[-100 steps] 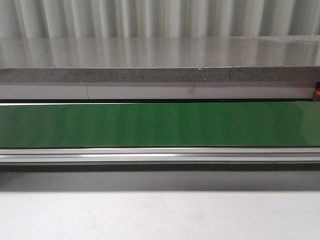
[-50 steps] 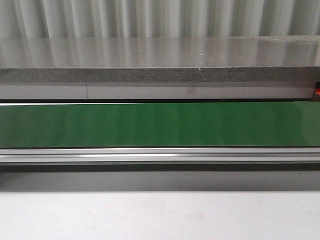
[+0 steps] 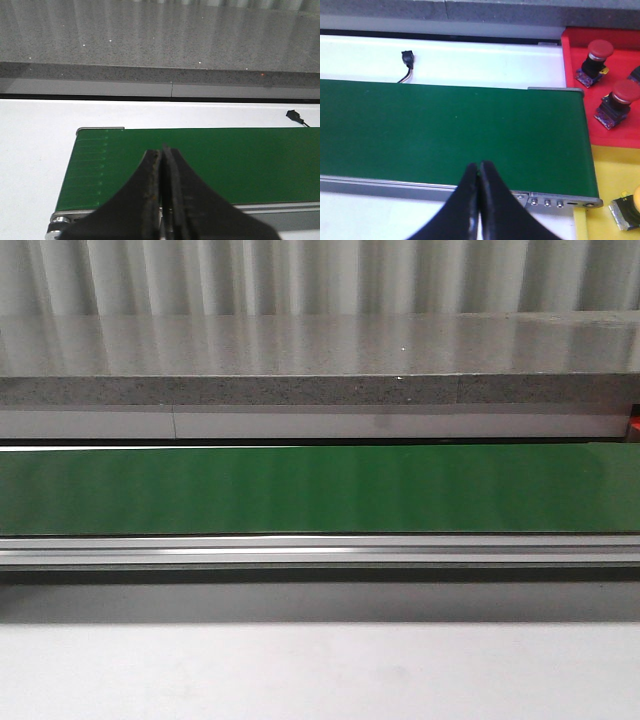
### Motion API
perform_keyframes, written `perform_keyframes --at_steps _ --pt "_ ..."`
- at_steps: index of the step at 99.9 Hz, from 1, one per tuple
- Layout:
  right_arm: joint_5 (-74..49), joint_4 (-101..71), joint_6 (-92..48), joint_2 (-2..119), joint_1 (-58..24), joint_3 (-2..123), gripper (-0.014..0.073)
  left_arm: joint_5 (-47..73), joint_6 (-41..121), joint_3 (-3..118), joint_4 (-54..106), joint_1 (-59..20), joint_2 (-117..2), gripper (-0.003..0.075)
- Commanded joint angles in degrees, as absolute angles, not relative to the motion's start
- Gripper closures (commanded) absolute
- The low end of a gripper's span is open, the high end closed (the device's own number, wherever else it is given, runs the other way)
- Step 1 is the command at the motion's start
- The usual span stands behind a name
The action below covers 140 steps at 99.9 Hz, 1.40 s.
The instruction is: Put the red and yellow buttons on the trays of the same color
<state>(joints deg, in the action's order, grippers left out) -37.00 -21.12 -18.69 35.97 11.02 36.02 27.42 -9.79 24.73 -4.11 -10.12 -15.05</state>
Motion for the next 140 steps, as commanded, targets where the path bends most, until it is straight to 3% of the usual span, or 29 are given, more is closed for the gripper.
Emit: perform_keyframes --at_steps 1,87,120,140 --pt "-33.73 -21.90 -19.35 32.60 11.00 36.14 0.0661 22.90 -10.00 26.20 -3.86 -10.66 -15.68 0.0740" --pt "-32.99 -21.98 -19.29 30.86 10.93 34.93 0.0661 22.90 -10.00 26.20 -3.86 -10.66 -15.68 0.0740" --pt "-19.84 -18.61 -18.40 24.46 4.66 24.65 0.0661 22.90 -10.00 26.20 -3.86 -10.66 -15.68 0.0740" --pt "-14.58 -6.38 -7.25 15.43 0.84 16.26 0.0661 22.90 -10.00 26.20 -3.86 -10.66 -15.68 0.0740"
